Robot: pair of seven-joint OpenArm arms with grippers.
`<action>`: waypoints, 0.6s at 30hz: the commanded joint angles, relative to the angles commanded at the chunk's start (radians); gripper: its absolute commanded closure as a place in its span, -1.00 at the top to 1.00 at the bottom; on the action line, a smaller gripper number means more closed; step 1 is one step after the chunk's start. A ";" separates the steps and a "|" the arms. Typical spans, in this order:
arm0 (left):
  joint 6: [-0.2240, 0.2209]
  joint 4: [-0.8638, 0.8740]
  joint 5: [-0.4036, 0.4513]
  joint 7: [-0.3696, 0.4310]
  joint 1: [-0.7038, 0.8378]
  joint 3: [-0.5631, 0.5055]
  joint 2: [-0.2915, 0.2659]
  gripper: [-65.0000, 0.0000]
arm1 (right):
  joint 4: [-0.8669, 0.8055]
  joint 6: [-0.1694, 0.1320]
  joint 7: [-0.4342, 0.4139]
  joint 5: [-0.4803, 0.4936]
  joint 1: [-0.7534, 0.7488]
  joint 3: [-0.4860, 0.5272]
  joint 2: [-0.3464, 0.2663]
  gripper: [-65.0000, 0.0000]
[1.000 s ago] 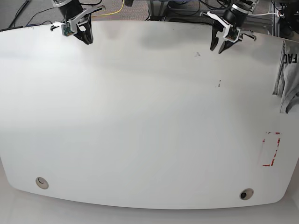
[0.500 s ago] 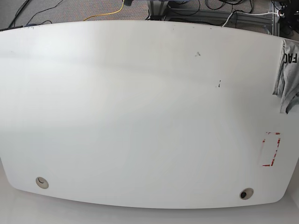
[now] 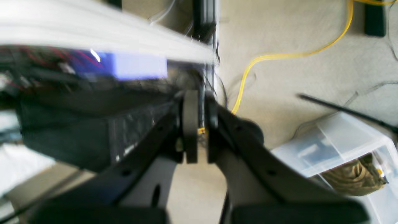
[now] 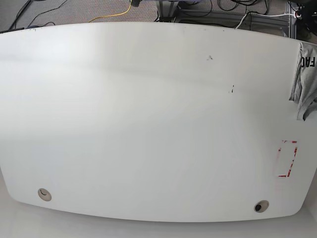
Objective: Layout the t-shirt on the table in an organized manner, then fold the t-shirt properly
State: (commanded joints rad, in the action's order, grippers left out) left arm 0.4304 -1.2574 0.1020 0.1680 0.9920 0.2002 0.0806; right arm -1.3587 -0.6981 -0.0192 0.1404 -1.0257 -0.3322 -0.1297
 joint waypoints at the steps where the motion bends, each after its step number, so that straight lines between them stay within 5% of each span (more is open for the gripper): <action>1: 0.000 0.031 0.000 0.000 -0.021 -0.012 0.000 -0.59 | 0.044 0.000 0.000 -0.011 0.028 0.006 0.000 -0.91; 10: 0.000 0.353 0.002 -0.002 -0.270 -0.046 0.002 -0.58 | 0.445 0.000 -0.118 -0.126 0.290 0.009 0.005 -0.91; 18: 0.000 0.684 0.002 0.000 -0.488 -0.048 0.046 -0.58 | 0.628 0.000 -0.124 -0.158 0.431 0.009 0.008 -0.91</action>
State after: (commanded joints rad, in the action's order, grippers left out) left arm 0.4304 -0.5731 0.1036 0.1680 0.5040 0.1527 0.1266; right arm -0.7311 -0.6981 -0.1435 -0.0176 -0.5946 -0.3230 -0.1220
